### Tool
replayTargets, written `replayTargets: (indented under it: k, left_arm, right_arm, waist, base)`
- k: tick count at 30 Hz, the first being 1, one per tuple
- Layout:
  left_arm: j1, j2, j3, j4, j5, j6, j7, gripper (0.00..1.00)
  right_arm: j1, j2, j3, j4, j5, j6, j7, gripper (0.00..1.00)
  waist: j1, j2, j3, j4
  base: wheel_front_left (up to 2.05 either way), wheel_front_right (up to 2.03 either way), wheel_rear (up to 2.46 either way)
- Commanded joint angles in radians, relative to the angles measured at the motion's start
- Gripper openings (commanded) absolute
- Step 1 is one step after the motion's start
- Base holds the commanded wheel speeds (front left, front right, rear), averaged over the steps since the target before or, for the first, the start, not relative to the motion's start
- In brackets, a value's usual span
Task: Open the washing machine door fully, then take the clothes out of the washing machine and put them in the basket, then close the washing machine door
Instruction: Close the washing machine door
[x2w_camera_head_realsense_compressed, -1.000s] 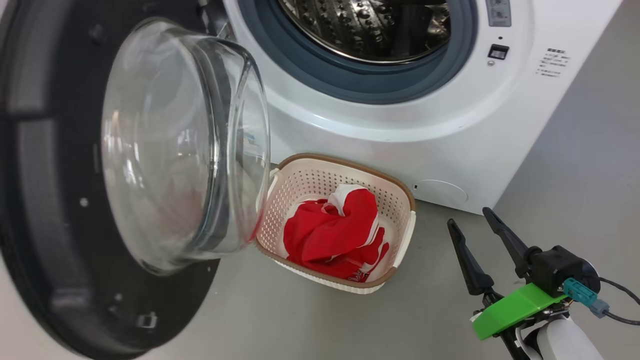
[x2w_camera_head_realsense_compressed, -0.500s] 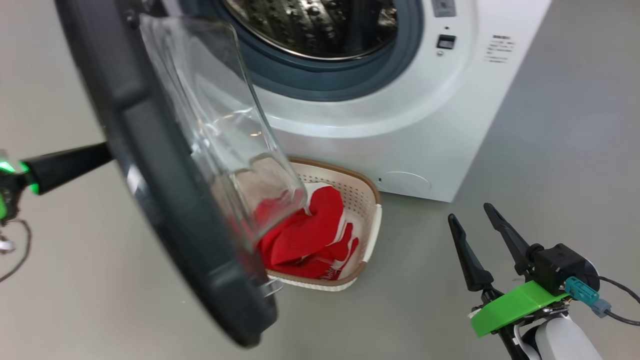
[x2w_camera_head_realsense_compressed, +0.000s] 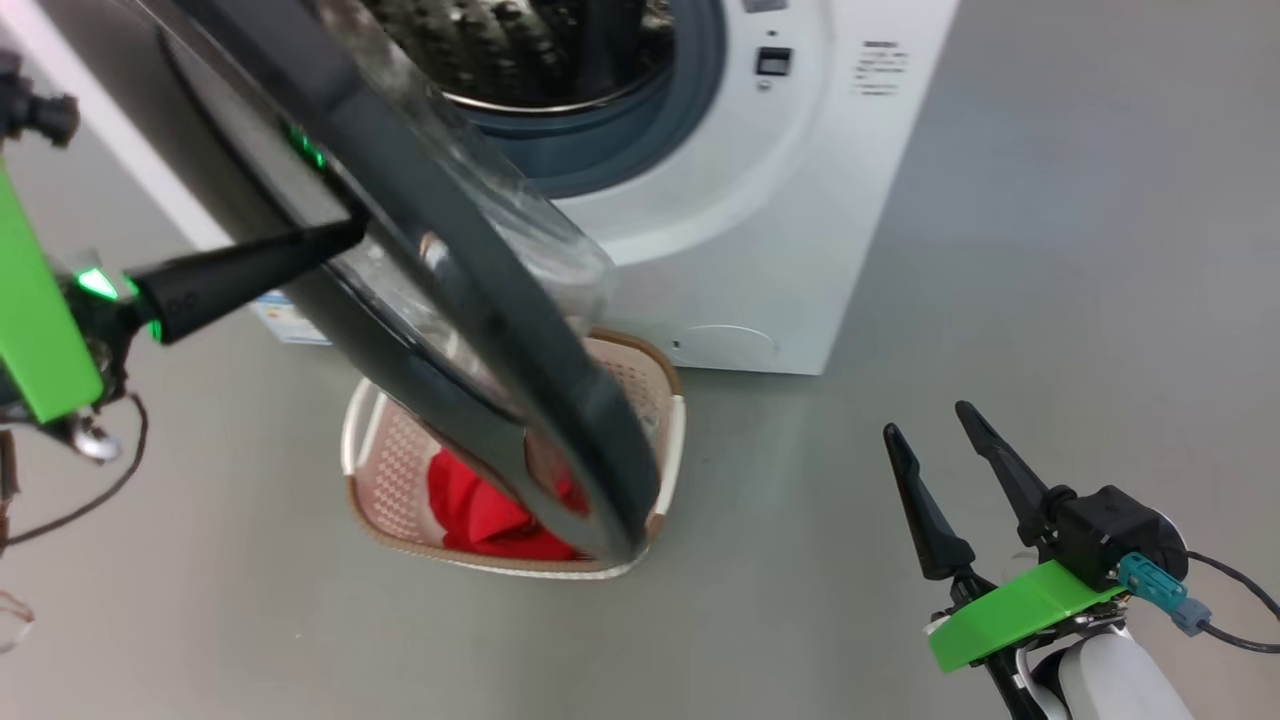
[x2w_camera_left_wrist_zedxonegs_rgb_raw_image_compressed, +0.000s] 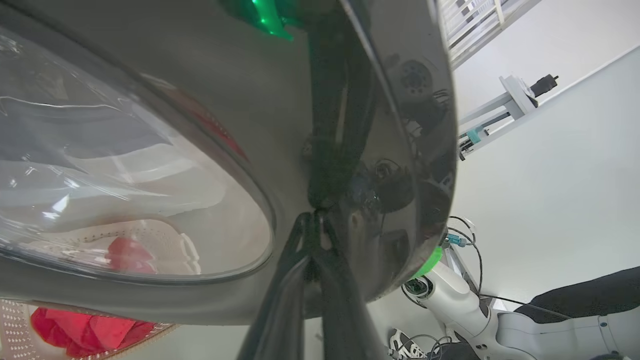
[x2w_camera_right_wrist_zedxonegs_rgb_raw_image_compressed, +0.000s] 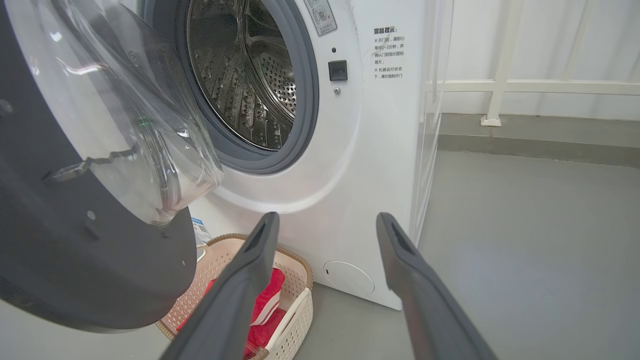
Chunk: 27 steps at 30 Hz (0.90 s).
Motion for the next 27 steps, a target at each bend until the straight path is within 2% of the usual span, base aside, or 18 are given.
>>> replayTargets:
  k: [1,4,13,27]
  left_arm:
    - [-0.053,0.034,0.040,-0.021,0.008,-0.004,-0.018,0.00]
    - [-0.062,0.012,0.044,-0.011,0.010,-0.004,-0.056,0.00]
    - [-0.086,-0.006,0.029,0.034,0.032,-0.004,-0.137,0.00]
    - [-0.143,0.020,0.005,0.097,0.083,-0.004,-0.289,0.00]
  right_arm:
    - [-0.019,0.009,0.020,-0.027,0.000,0.002,-0.005,1.00]
    - [-0.018,0.016,0.023,-0.029,0.000,0.002,-0.005,1.00]
    - [-0.018,0.033,0.022,-0.037,0.002,0.002,-0.005,1.00]
    - [-0.028,0.055,0.018,-0.049,0.006,0.002,-0.005,1.00]
  waist:
    - [0.0000,0.0000,0.008,-0.029]
    - [0.0000,0.0000,0.010,-0.055]
    - [0.0000,0.0000,0.021,-0.127]
    - [0.0000,0.0000,0.054,-0.210]
  base:
    - [0.00,0.00,0.00]
    - [0.00,0.00,0.00]
    - [0.00,0.00,0.00]
    - [0.00,0.00,0.00]
